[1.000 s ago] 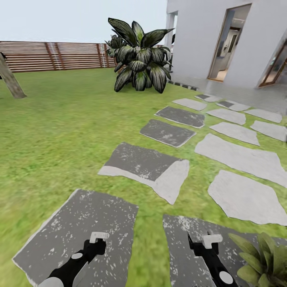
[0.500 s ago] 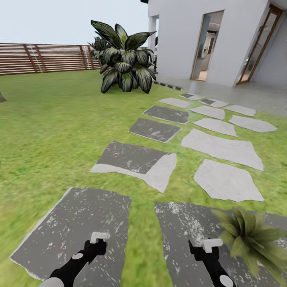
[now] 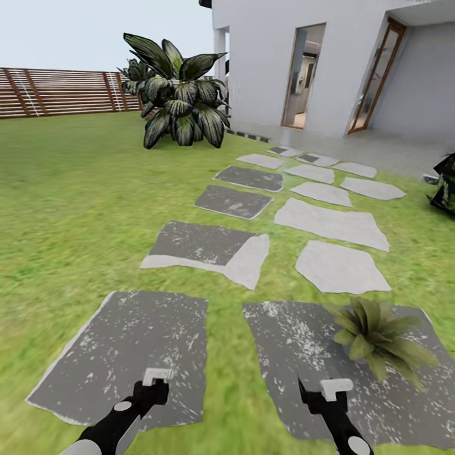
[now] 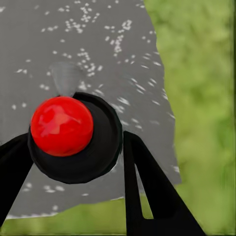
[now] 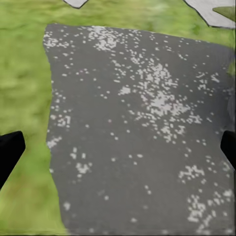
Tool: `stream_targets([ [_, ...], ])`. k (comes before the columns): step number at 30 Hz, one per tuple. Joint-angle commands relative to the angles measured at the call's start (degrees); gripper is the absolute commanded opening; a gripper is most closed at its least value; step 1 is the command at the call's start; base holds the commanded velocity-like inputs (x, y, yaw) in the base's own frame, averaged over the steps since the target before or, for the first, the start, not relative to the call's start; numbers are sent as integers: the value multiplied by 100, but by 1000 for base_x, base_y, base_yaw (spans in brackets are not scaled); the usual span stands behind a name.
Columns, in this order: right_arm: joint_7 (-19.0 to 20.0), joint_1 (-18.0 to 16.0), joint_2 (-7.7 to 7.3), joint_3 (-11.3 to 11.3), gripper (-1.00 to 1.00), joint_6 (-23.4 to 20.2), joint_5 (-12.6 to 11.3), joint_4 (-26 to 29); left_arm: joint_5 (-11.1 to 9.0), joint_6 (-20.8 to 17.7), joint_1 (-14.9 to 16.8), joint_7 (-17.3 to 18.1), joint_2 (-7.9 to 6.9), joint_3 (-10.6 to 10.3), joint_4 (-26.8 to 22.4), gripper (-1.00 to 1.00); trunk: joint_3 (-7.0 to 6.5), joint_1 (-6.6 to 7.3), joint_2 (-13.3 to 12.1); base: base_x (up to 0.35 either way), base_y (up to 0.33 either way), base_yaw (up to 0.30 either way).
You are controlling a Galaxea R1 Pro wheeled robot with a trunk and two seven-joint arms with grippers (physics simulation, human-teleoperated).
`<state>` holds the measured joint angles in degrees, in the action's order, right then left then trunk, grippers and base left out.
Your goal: Pick up the pesticide atomizer in the garden and spray insectifuge to fully cover both potted plants in the garden.
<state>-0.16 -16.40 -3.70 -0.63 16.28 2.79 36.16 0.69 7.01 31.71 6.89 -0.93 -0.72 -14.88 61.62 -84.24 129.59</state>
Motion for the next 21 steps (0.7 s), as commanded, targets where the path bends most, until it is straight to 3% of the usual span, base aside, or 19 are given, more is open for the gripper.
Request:
stream_targets([
  [1,-2,-3,1,-7,100,16,29,-3,9,20,0,14,-5,-4,3,-100,4,4,2,-142,125,-266],
  [13,-2,-3,1,-7,100,16,29,-4,135,4,2,14,36,-16,-25,-100,4,4,2,-16,14,-266],
  [21,-2,-3,1,-7,100,16,29,-4,142,2,2,14,35,-16,-25,-100,148,-172,323,0,0,-266],
])
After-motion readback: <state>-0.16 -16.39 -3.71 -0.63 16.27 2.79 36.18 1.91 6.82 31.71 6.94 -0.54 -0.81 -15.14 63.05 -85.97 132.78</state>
